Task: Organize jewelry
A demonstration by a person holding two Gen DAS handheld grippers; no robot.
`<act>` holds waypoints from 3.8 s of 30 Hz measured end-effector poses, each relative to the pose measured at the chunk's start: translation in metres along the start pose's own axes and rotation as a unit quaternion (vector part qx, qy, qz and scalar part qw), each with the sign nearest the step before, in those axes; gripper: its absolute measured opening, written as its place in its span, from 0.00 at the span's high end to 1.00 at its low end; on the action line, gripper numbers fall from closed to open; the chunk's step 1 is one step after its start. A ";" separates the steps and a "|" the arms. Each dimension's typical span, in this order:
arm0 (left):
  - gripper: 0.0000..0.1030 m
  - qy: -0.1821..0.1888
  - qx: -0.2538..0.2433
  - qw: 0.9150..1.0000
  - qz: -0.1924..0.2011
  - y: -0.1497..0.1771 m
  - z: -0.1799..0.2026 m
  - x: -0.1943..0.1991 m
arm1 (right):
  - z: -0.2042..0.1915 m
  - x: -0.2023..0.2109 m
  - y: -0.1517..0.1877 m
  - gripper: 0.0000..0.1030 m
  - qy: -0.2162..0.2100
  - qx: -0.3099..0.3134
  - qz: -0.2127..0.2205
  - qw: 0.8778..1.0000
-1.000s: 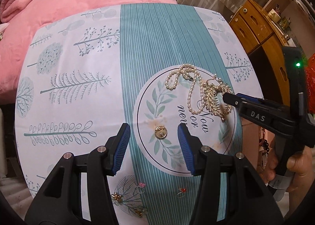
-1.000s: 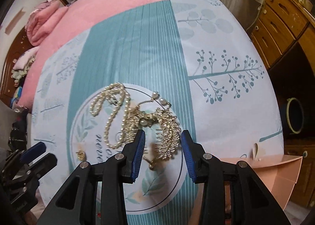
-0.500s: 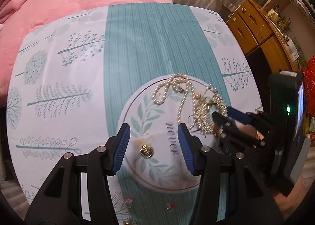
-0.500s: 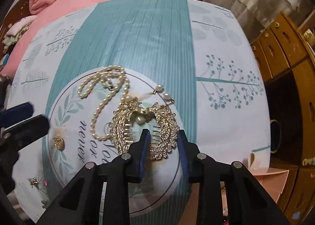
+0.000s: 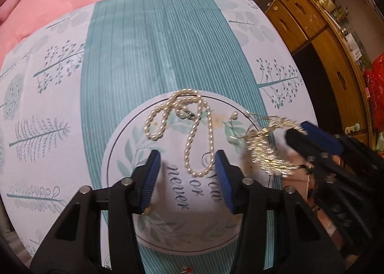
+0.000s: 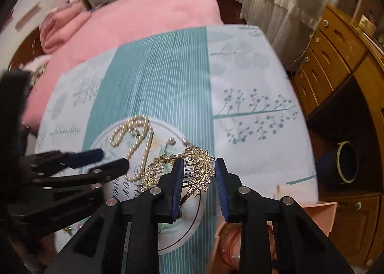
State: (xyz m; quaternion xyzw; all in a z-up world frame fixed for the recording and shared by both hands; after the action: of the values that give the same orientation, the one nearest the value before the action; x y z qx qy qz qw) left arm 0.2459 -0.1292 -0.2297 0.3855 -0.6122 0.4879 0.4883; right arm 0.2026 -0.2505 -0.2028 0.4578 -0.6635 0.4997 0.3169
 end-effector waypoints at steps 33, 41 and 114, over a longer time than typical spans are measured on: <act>0.90 -0.036 -0.137 0.990 -0.009 -0.054 0.018 -0.039 | 0.004 0.039 0.015 0.75 -0.061 -0.033 0.030 0.997; 0.93 -0.024 -0.086 0.996 0.008 -0.051 -0.001 -0.021 | 0.004 0.040 0.018 0.75 -0.069 -0.041 0.032 0.996; 0.57 0.047 -0.081 0.994 0.062 0.055 0.140 0.121 | 0.082 0.145 0.131 0.75 -0.027 -0.111 0.076 0.991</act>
State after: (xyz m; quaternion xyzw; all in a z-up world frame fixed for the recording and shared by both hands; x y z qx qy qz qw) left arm 0.1353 -0.2523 -0.1304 0.2825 -0.6489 0.4838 0.5149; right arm 0.0291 -0.3598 -0.1490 0.3811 -0.7560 0.4331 0.3092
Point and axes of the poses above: each gripper's, at about its wrist camera, not at the fingertips, and x roughly against the way its jaws point, z to its right, y to its underside, the point moved 9 cm from there along -x, roughly the way its jaws point, and after that the axes turned 13 degrees about -y, right-handed, at the moved point
